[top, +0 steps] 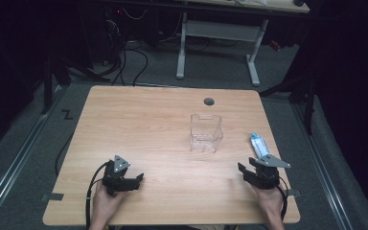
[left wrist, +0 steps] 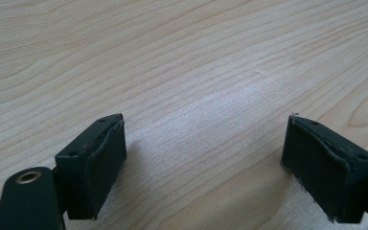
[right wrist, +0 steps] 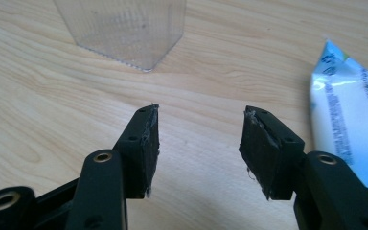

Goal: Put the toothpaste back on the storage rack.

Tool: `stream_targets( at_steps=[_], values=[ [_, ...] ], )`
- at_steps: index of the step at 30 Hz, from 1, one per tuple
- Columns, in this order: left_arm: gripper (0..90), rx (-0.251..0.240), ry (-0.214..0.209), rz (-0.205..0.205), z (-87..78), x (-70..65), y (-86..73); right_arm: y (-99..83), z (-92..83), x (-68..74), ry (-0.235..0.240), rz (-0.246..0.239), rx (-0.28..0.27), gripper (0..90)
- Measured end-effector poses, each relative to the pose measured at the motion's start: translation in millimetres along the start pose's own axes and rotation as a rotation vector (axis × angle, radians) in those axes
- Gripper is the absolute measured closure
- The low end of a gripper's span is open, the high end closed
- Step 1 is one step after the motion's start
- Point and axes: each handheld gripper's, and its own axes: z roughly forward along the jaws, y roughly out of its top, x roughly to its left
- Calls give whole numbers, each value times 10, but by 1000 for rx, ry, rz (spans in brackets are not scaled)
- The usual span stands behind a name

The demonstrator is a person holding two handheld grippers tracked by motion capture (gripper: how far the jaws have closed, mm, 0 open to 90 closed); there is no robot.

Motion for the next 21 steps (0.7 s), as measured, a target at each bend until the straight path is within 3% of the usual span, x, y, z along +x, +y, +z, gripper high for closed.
stream_targets(
  at_steps=[8, 21],
  values=[
    [154, -1, 2, -4, 0, 0, -1, 82, -55, -139, -39, 2, -8, 481],
    [156, 1, 4, -3, -1, 3, -1, 228, -27, -458, -108, 47, 35, 499]
  ],
)
